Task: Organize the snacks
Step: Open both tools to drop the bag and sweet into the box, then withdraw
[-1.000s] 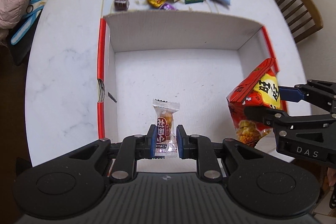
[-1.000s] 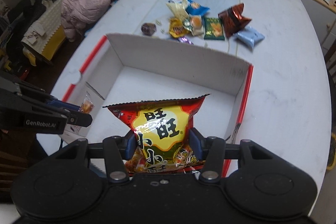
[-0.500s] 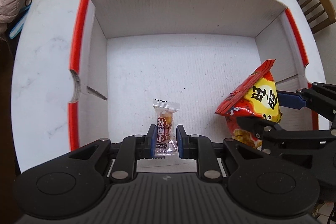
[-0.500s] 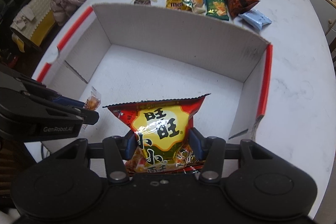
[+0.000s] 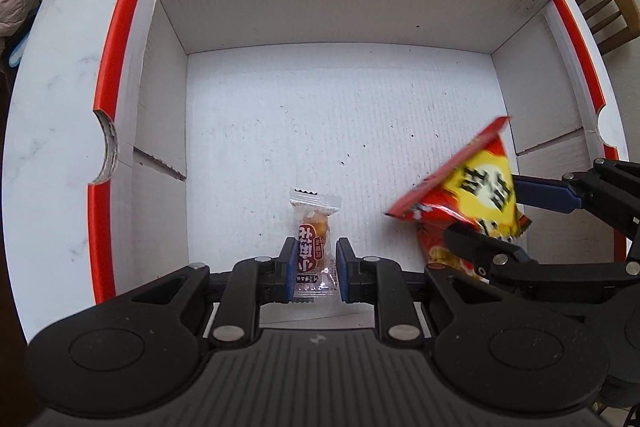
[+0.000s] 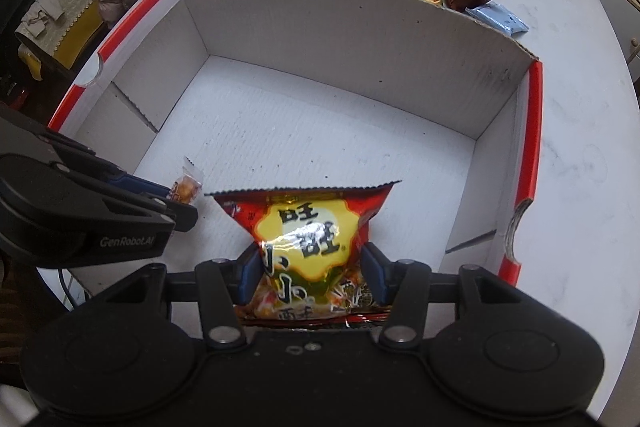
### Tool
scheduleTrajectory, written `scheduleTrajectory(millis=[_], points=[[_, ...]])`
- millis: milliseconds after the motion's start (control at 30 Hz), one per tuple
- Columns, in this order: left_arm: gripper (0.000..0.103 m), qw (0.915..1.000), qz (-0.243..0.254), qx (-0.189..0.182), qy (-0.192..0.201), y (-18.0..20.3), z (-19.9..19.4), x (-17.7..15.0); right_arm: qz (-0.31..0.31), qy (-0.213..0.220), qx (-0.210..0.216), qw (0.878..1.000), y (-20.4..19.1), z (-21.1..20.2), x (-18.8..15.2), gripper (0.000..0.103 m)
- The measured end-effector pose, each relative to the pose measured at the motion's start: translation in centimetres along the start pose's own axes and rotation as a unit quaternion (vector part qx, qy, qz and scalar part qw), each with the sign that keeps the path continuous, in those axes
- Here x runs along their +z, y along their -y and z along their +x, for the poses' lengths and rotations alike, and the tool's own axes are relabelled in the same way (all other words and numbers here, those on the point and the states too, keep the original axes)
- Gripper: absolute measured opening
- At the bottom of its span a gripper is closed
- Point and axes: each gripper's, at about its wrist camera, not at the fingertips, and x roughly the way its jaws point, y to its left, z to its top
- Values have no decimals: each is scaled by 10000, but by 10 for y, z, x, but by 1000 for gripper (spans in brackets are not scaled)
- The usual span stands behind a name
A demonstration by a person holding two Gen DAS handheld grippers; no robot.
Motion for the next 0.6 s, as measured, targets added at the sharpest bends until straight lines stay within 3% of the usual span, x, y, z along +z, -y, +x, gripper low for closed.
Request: scheduleTrajectory(millis=[233, 367, 500, 600], points=[[20, 9999, 98, 10, 113, 0, -8, -5, 19, 105, 39, 9999, -1, -7, -1, 61], [28, 9998, 92, -37, 191, -1, -16, -7, 36, 215, 72, 9997, 0, -15, -2, 63], [29, 9995, 93, -87, 275, -3, -25, -11, 88, 295, 137, 9994, 2, -22, -2, 65], [29, 9991, 131, -87, 388, -4, -33, -14, 124, 402, 137, 9990, 1, -31, -4, 73]])
